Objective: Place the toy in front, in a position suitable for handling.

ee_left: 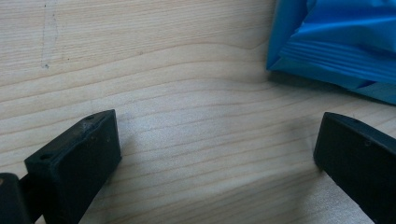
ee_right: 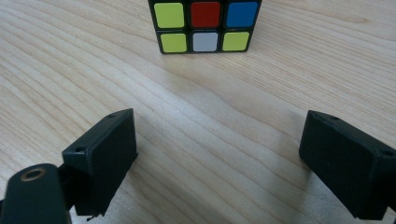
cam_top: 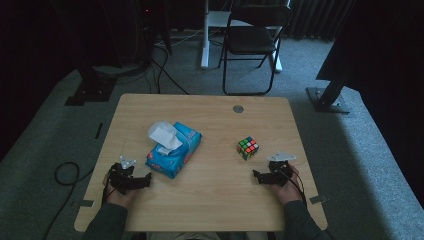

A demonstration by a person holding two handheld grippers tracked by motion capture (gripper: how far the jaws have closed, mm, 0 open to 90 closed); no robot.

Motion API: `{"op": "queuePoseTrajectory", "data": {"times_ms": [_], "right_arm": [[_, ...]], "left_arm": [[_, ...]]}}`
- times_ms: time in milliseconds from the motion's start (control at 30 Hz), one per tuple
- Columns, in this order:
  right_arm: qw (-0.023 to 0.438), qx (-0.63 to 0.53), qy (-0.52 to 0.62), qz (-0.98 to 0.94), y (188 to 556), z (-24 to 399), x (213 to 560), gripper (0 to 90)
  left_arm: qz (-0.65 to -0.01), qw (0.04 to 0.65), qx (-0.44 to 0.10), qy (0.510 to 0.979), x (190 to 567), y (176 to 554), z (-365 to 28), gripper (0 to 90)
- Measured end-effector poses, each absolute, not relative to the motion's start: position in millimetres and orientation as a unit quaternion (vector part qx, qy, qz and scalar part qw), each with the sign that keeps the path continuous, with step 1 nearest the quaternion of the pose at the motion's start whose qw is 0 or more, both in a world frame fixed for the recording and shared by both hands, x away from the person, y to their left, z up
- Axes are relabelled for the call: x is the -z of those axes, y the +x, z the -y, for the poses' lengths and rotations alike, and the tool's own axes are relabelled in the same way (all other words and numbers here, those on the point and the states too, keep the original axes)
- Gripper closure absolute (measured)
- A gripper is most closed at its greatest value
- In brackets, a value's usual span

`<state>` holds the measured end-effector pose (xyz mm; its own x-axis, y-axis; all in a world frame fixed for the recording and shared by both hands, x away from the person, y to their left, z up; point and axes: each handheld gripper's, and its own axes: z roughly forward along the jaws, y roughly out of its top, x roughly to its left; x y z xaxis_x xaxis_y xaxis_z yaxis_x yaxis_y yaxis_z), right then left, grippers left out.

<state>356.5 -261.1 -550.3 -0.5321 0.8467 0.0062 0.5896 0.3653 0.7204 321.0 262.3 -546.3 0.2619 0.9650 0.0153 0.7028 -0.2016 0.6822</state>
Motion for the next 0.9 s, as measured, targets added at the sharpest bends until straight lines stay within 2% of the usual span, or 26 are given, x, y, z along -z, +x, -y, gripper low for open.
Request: {"op": "queuePoseTrajectory", "data": {"times_ms": [500, 567, 667, 900], "right_arm": [[0.186, -0.342, 0.448, -0.805, 359.4, 260.2, 549.8, 11.0], [0.187, -0.341, 0.449, -0.804, 359.6, 259.9, 549.5, 12.7], [0.184, -0.331, 0.468, -0.798, 361.8, 260.6, 544.9, 21.0], [0.192, -0.36, 0.458, -0.79, 369.6, 252.1, 531.4, 18.5]], "left_arm": [[-0.563, 0.288, -0.228, 0.74, 546.4, 321.0, -262.2, 0.6], [-0.563, 0.288, -0.228, 0.74, 546.4, 321.0, -262.3, 0.6], [-0.563, 0.288, -0.228, 0.74, 546.4, 321.1, -262.2, 0.6], [-0.563, 0.288, -0.228, 0.74, 546.5, 321.1, -262.3, 0.6]]}}
